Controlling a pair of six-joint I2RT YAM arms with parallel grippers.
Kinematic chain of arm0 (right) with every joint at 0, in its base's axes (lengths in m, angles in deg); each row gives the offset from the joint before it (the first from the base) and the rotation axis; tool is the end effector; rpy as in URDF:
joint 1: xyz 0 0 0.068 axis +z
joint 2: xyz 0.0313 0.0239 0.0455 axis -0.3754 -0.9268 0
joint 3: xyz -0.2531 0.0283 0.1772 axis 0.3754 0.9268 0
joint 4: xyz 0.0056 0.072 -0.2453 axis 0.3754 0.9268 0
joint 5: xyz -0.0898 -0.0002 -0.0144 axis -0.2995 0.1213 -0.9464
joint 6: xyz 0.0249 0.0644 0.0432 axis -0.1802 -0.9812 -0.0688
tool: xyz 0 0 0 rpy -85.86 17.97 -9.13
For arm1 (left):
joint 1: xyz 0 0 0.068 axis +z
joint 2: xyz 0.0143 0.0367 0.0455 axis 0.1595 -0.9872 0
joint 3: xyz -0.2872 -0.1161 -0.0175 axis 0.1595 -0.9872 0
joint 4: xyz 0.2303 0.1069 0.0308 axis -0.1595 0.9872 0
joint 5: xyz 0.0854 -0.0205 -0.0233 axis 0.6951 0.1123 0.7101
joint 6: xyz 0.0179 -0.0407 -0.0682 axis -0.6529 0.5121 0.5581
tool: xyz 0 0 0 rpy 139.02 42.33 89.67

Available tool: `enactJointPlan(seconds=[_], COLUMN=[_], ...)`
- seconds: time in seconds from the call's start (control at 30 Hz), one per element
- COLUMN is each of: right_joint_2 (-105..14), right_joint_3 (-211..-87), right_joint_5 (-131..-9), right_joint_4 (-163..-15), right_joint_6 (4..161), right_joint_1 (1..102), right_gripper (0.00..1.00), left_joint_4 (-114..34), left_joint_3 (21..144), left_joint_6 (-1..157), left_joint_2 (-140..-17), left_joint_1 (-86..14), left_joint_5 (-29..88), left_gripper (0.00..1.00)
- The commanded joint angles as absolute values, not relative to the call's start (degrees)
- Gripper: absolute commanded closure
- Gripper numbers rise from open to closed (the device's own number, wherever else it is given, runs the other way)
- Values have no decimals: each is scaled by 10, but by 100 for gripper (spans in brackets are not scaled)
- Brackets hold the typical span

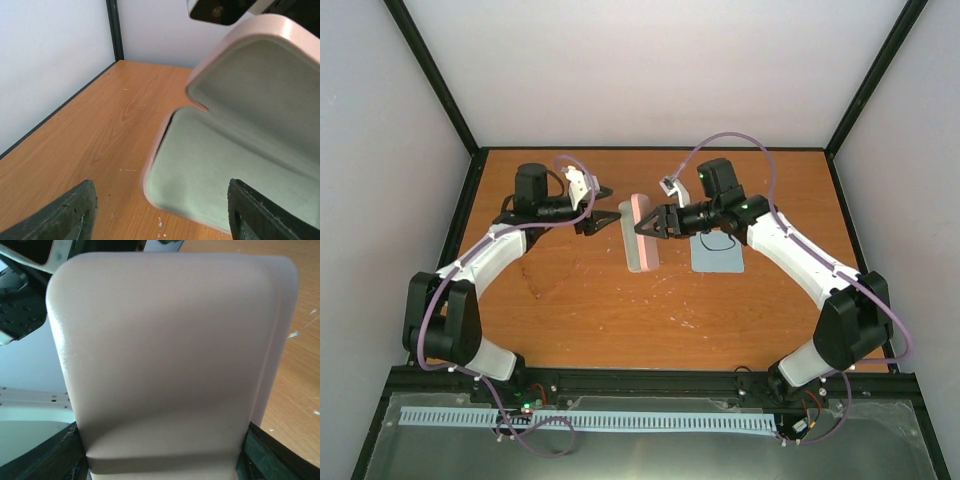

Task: Organize the sunglasses
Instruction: Open the sunglasses case.

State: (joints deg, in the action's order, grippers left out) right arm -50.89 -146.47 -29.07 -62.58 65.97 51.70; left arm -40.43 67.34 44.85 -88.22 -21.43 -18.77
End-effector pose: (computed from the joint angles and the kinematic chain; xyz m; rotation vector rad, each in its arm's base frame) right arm 0.2697 0.2146 0.3389 -0.6112 2.3214 1.4332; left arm 0.3146 -0.1284 0.3083 1.1132 1.5365 -0.8611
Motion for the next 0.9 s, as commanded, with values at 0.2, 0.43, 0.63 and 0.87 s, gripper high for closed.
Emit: enactJointPlan(seconds=[0.2, 0.43, 0.63, 0.87], right_joint_2=[-594, -661, -701, -736], right_joint_3=[-1540, -1615, -1657, -1699], right_joint_5=[-112, -82, -72, -68], right_joint_4=[-428, -300, -237, -152], right_joint_6=[823, 928, 981, 1040], right_joint_1=[516, 518, 518, 533], right_gripper=[97, 97, 97, 97], left_joint_4=[-367, -258, -157, -179], left_joint_3=[709, 700, 704, 715], left_joint_6=[294, 30, -134, -115], left_joint_2=[-874, -862, -862, -875], left_joint_1=[-212, -212, -212, -212], left_joint_5=[-276, -336, -383, -414], left_gripper=[32, 33, 38, 38])
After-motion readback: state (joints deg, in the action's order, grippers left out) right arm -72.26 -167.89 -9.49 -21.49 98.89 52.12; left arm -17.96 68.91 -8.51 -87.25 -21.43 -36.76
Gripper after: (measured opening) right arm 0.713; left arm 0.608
